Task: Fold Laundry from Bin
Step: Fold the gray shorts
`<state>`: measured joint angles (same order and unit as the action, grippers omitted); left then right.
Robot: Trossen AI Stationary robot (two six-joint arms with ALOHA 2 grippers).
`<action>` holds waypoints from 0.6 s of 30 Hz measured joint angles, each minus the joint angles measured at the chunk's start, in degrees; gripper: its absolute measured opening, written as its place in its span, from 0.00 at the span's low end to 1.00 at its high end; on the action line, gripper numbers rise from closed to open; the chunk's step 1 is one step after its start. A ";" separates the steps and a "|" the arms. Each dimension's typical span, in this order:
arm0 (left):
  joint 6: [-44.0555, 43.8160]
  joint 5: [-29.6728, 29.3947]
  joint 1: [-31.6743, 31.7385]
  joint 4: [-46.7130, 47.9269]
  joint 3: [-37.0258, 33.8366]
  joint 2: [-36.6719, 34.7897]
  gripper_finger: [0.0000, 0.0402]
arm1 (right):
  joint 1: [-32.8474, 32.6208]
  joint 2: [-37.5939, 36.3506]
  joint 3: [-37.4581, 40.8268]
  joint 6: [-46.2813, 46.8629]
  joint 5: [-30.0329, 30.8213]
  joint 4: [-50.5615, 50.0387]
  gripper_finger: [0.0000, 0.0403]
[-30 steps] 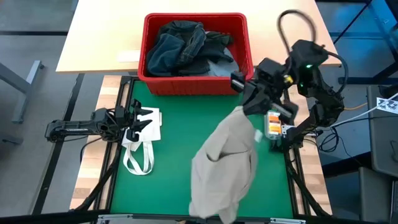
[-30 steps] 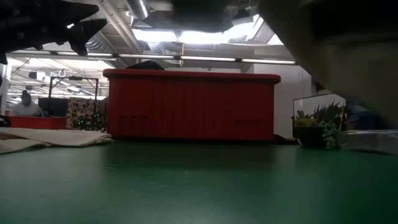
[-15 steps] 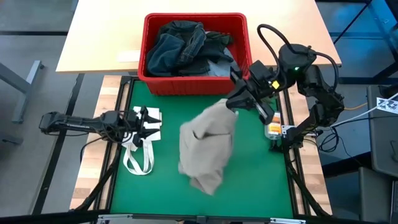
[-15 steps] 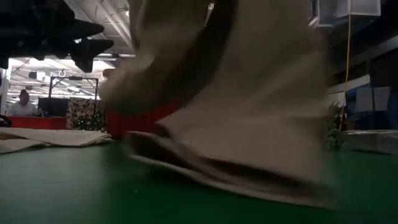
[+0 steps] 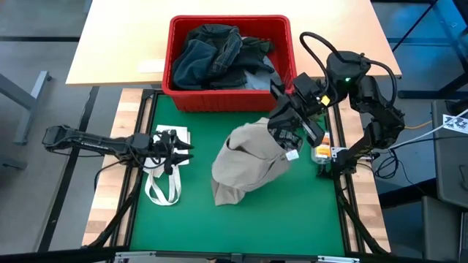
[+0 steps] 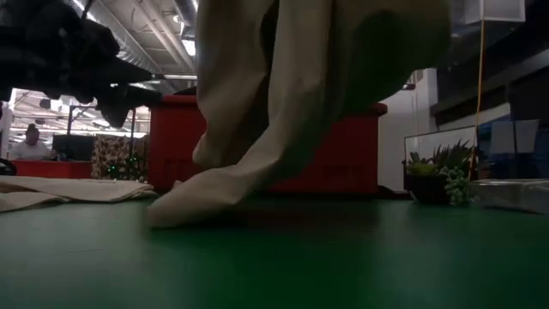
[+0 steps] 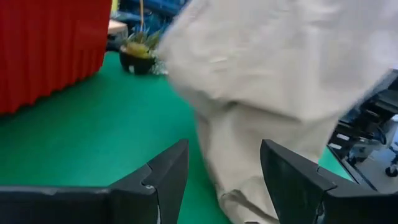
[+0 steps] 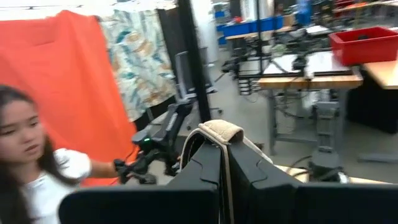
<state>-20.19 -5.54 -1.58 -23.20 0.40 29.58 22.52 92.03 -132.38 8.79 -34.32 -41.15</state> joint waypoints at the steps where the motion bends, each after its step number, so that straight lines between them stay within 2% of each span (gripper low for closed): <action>1: -0.60 0.00 0.00 0.00 0.00 0.45 0.48 | -0.02 0.00 0.00 0.39 -1.29 -0.18 0.02; 9: -3.73 -1.25 0.00 -3.60 0.00 3.50 0.48 | -0.06 -0.02 0.00 3.30 -10.19 -3.48 0.02; 18: -3.85 -1.31 0.00 -14.80 0.00 10.57 0.48 | -0.06 -0.02 0.00 3.10 -11.39 -7.47 0.02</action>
<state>-24.04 -6.85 -1.58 -38.00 0.40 40.14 22.46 92.01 -132.38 11.89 -45.71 -48.61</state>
